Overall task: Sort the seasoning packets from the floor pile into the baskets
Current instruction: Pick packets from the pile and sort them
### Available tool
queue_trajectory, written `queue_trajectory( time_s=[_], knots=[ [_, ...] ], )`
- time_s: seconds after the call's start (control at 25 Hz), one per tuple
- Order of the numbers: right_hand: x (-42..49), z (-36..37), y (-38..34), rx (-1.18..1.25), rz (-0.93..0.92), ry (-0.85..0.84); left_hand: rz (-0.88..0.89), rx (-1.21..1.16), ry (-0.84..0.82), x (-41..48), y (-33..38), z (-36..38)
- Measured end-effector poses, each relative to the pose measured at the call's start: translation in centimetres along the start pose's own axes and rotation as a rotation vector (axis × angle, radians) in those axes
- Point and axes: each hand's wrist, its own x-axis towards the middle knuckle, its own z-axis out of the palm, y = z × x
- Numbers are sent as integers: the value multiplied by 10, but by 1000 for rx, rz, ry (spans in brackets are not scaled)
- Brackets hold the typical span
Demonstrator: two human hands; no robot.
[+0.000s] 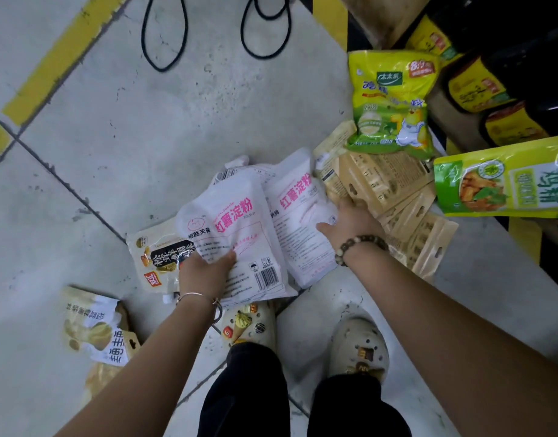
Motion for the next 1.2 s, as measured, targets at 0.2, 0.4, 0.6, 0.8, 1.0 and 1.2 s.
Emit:
queue_trajectory(
  time_s=[0.2,0.4,0.6,0.8,1.0,1.2],
  knots=[
    [-5,43,-14,-21,16,84,-36,-10,2,9,-11,0],
    [3,55,-17,322,194,-48,-70,-74,7,14,-12,0],
    [-40,43,13,803,199,1,-24,-27,89,-11,7,-11],
    [-115,-12,55,1154,284,158,263,147,50,-67,49,-33],
    [-198,-75,81,1205,312,343,532,274,-100,-132,97,-55],
    [-283,-106,97,1355,426,491,754,369,-214,-200,124,-69]
  ],
)
